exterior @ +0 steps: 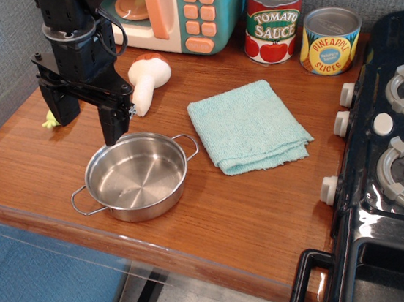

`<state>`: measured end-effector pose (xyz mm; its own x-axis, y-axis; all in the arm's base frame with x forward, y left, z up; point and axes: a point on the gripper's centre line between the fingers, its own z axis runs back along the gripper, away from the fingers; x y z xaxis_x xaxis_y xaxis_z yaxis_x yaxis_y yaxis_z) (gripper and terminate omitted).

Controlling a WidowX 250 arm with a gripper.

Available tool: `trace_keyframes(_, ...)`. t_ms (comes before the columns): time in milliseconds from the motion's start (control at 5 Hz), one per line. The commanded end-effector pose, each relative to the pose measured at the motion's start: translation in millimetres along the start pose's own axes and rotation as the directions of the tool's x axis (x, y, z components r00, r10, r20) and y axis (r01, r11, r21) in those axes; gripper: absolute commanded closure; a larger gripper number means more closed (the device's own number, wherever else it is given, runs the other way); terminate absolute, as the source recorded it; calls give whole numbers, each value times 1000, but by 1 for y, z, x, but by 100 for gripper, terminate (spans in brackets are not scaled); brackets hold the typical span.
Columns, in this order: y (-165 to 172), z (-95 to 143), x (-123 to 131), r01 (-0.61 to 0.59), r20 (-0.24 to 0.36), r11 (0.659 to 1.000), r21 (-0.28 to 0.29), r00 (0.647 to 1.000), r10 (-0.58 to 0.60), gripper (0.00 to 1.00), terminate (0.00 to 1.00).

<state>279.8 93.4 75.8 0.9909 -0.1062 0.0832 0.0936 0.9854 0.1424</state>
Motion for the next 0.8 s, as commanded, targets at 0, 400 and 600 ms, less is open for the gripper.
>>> trace_keyframes(0,0,0,0,0,0,1000,0,1000,0,0,0)
trace_keyframes(400,47,1,29,-63,54,997,36,997,61,0,0)
trace_keyframes(600,82,-12,37,-94,30,994,52,995,92,0,0)
